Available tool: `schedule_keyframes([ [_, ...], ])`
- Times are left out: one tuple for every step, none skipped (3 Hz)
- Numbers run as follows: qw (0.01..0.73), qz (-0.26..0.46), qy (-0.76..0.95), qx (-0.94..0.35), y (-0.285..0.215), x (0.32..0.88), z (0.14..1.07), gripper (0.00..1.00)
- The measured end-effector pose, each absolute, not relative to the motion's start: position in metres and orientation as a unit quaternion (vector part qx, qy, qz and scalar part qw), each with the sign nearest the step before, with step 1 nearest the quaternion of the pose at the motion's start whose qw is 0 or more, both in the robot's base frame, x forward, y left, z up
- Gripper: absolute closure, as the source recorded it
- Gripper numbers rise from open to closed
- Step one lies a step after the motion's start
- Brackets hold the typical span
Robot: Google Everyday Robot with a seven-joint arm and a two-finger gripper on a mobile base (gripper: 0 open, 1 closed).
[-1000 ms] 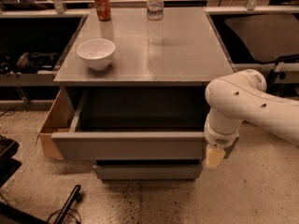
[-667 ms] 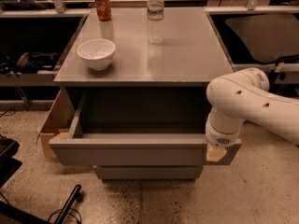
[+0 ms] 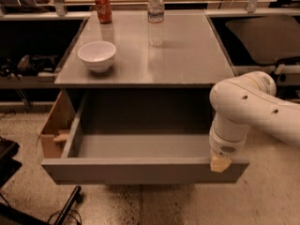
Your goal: Open top drawer
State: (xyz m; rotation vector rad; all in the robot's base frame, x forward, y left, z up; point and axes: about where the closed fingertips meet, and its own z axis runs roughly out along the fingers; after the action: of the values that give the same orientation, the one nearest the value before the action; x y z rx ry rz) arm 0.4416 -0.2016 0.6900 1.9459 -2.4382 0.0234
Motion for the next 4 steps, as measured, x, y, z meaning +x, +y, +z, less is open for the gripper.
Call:
schedule_keyframes([
  [0.011,0.007,-0.782,0.624,-0.202,0.441,0.689,1.0],
  [0.016,0.015,-0.785,0.619,-0.207,0.421,0.694,1.0],
  [0.008,0.004,-0.795,0.606,-0.197,0.392,0.696,1.0],
  [-0.008,-0.005,-0.793,0.609,-0.183,0.368,0.7,1.0],
])
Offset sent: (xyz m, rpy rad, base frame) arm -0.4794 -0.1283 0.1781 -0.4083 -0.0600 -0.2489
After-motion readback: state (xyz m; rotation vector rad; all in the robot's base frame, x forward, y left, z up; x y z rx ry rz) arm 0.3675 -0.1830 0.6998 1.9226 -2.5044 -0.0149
